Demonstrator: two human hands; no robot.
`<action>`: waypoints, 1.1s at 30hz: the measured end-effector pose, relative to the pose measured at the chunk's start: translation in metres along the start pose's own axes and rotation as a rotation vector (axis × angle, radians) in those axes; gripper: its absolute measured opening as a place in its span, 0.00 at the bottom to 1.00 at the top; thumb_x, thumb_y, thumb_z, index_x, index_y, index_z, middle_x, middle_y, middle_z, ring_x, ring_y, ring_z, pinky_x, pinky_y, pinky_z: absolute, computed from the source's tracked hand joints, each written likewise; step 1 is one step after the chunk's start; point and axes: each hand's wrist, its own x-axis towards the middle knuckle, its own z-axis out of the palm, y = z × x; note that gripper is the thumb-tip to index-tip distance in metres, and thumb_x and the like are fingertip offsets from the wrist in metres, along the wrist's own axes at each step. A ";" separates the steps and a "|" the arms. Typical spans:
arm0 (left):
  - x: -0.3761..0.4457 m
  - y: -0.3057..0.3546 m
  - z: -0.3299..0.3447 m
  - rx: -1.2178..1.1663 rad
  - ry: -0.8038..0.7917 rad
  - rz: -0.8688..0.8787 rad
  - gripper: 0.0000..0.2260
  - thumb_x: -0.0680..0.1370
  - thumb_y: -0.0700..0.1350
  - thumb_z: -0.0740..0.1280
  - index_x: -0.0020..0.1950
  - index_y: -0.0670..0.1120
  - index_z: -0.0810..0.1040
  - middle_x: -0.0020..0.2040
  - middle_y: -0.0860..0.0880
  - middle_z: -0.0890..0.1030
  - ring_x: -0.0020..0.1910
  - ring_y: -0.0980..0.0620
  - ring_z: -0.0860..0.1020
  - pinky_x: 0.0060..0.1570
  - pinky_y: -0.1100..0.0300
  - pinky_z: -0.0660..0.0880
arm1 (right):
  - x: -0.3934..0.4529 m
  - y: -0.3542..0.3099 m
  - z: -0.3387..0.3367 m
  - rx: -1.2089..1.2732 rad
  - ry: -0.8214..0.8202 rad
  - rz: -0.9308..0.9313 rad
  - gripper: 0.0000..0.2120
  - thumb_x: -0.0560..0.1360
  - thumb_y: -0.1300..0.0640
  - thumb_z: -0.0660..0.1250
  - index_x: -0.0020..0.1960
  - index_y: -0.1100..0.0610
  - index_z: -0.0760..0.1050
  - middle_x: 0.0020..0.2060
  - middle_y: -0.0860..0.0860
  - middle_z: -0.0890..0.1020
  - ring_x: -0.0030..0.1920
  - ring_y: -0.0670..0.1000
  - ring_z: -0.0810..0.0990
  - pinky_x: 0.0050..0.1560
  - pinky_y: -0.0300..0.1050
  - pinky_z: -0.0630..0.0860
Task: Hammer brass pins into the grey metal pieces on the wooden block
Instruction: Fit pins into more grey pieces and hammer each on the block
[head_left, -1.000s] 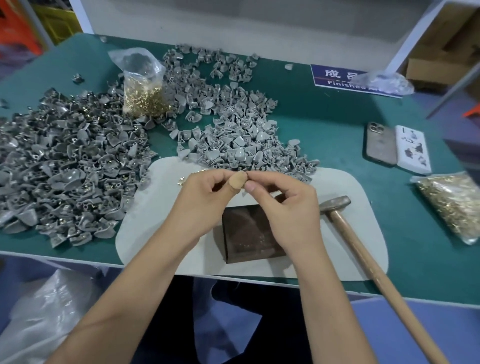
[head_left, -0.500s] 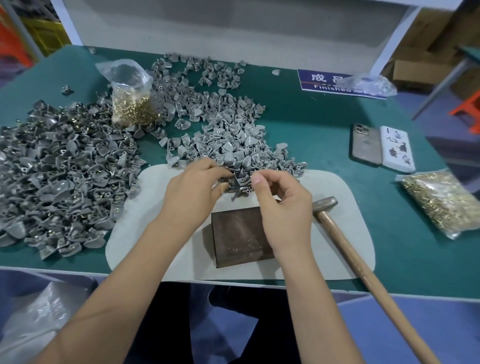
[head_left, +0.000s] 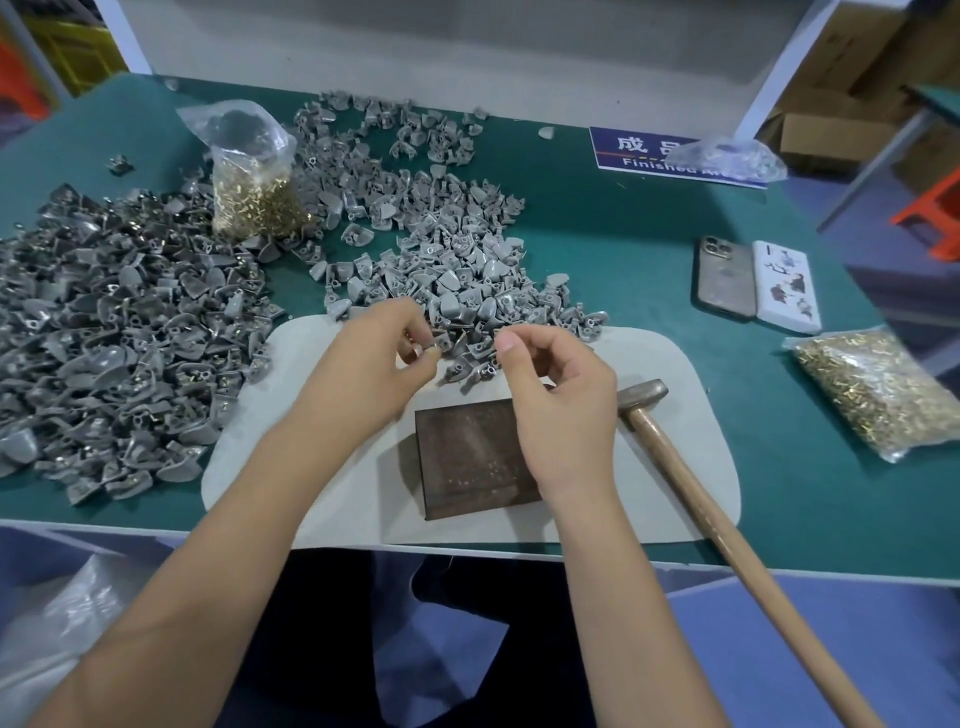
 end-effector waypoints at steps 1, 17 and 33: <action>-0.002 0.002 -0.003 -0.084 0.031 -0.032 0.07 0.77 0.43 0.72 0.45 0.50 0.75 0.41 0.56 0.78 0.38 0.59 0.78 0.36 0.70 0.73 | 0.000 0.000 0.000 -0.003 0.001 -0.002 0.05 0.79 0.56 0.72 0.47 0.46 0.83 0.40 0.42 0.84 0.43 0.43 0.81 0.46 0.32 0.74; -0.069 0.036 -0.010 -0.633 -0.074 -0.109 0.04 0.82 0.46 0.67 0.53 0.55 0.79 0.41 0.55 0.87 0.37 0.51 0.85 0.38 0.67 0.77 | -0.005 -0.011 -0.011 -0.094 -0.059 -0.079 0.05 0.79 0.58 0.72 0.46 0.49 0.83 0.39 0.42 0.84 0.41 0.40 0.80 0.45 0.31 0.74; -0.083 0.028 0.001 -0.198 -0.020 -0.018 0.04 0.76 0.52 0.72 0.49 0.59 0.83 0.46 0.60 0.77 0.47 0.62 0.76 0.41 0.57 0.70 | -0.027 -0.025 -0.035 -0.692 -0.461 -0.252 0.01 0.74 0.53 0.74 0.45 0.48 0.84 0.36 0.41 0.78 0.37 0.42 0.72 0.41 0.49 0.76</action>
